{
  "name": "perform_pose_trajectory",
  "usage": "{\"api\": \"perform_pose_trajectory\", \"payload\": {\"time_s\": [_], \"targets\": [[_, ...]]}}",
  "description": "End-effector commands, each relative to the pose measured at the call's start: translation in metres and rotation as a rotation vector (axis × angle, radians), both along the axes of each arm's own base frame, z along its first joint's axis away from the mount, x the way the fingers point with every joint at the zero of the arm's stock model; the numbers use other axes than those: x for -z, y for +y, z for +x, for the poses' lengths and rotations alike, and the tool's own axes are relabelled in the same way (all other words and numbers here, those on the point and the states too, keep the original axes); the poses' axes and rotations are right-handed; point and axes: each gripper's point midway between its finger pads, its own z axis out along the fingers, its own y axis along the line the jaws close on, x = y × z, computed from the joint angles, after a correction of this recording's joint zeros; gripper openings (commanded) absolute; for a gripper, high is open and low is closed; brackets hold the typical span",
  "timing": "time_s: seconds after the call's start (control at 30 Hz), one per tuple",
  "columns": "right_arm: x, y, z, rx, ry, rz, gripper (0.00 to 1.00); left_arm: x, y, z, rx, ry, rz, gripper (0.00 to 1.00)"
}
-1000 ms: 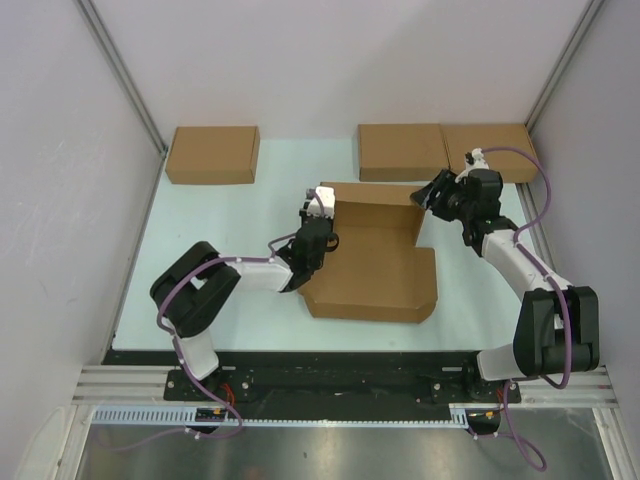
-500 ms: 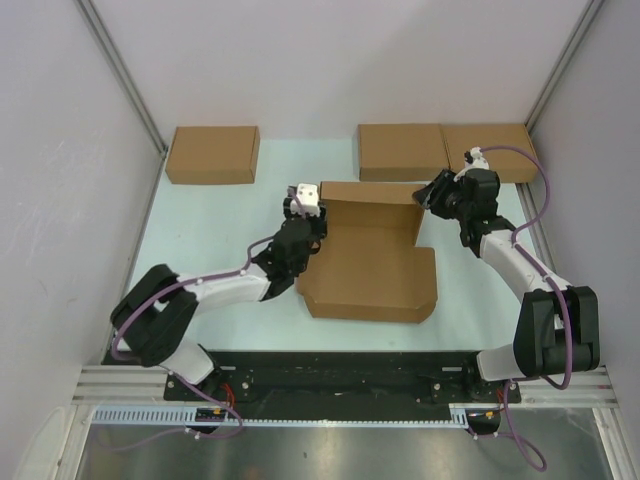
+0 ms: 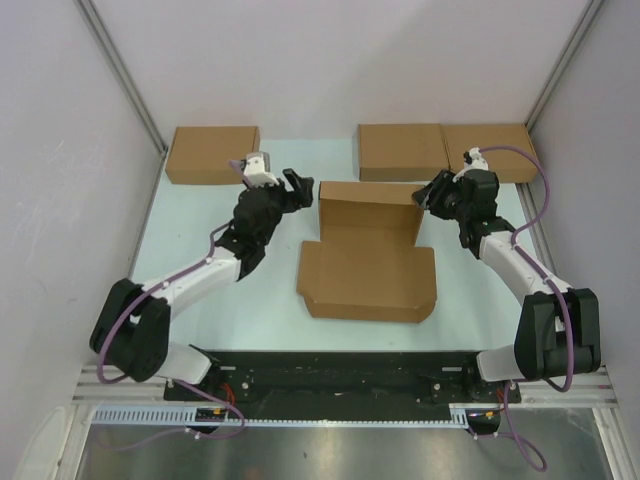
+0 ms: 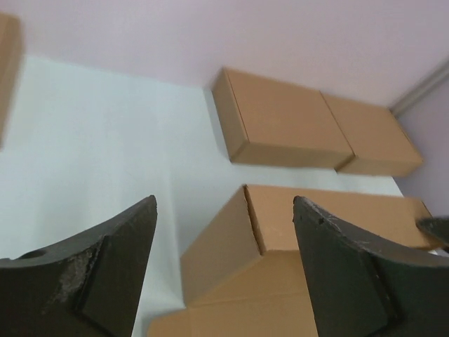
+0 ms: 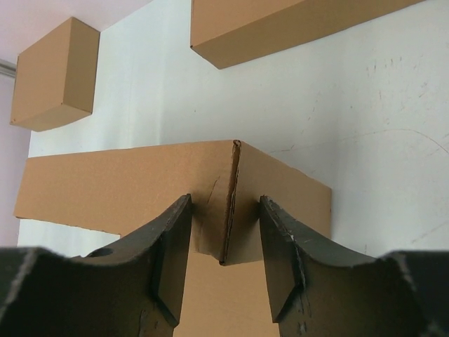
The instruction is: Fold the paper box
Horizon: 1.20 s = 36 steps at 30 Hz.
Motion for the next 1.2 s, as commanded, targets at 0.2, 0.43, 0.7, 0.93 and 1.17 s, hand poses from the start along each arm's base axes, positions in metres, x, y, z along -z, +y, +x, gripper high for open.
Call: {"api": "perform_pose_trajectory", "payload": {"time_s": [0.2, 0.43, 0.7, 0.93, 1.17], "targets": [[0.018, 0.008, -0.016, -0.046, 0.055, -0.038, 0.48, 0.038, -0.063, 0.003, 0.325, 0.187, -0.164, 0.84], [0.017, 0.009, -0.016, -0.050, 0.055, -0.037, 0.48, 0.047, -0.058, 0.008, 0.304, 0.207, -0.193, 0.81], [0.020, 0.014, -0.016, -0.056, 0.063, -0.032, 0.53, 0.054, -0.053, 0.012, 0.309, 0.219, -0.254, 0.51], [0.020, 0.014, -0.017, -0.057, 0.062, -0.037, 0.55, 0.062, -0.053, 0.016, 0.319, 0.238, -0.285, 0.40], [0.016, 0.008, -0.015, -0.015, 0.054, -0.036, 0.69, 0.069, -0.052, 0.014, 0.323, 0.248, -0.283, 0.34]]}}
